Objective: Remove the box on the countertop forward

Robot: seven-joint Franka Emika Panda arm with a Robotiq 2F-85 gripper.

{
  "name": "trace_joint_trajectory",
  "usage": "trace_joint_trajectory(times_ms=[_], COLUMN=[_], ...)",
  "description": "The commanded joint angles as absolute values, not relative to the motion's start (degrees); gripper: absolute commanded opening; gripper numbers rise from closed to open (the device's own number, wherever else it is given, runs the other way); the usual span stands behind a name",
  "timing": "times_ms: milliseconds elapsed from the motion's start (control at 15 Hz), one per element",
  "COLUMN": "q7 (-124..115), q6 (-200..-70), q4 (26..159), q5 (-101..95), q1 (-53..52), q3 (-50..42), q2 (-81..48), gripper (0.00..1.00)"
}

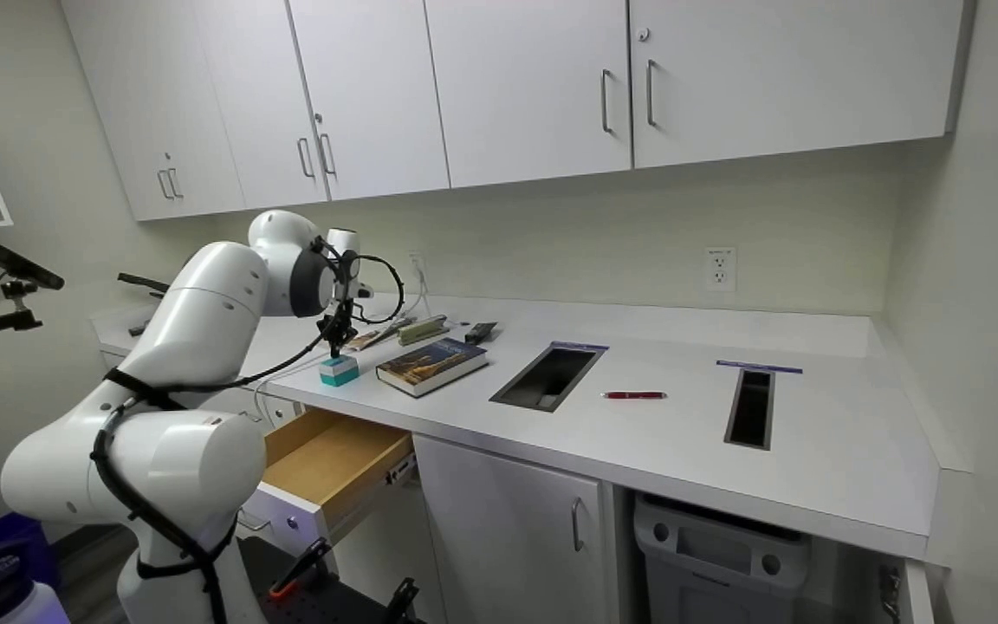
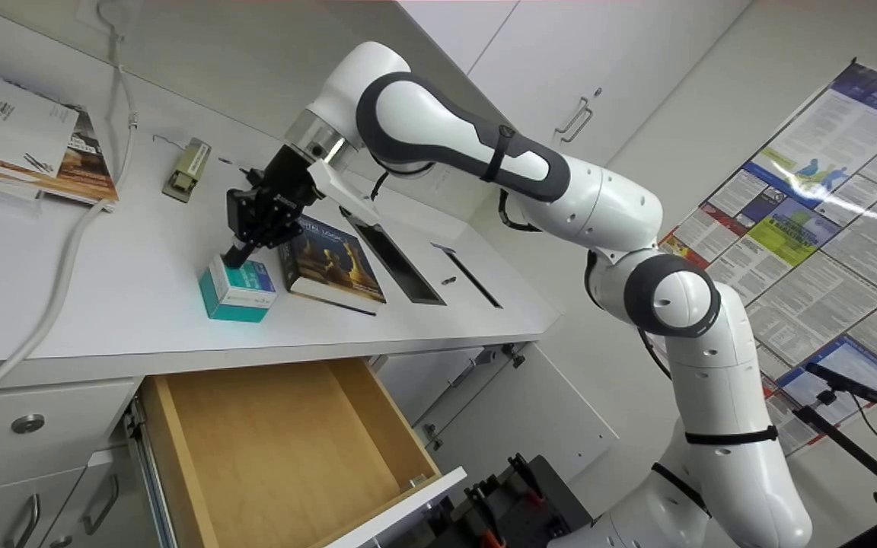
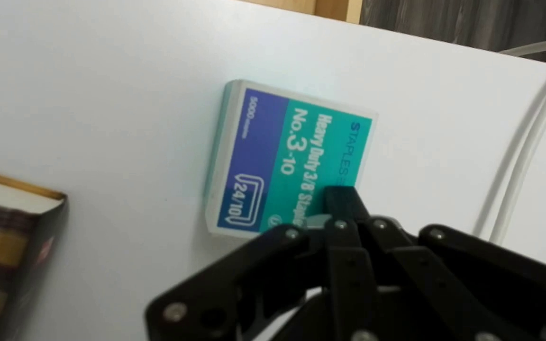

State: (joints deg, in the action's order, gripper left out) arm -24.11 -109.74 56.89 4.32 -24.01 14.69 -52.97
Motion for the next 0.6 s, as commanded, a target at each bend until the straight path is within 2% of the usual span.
trace_joint_trajectory(times_ms=[0,533], q7=[-23.92,-23.74], q6=[-111.15,-115.91], q4=[60.62,64.36], q5=[0.75,-4.91], q1=[-24.71,-24.33], q3=[13.32,13.96], q2=[-47.43,-39.73], gripper=[0.00,0.00])
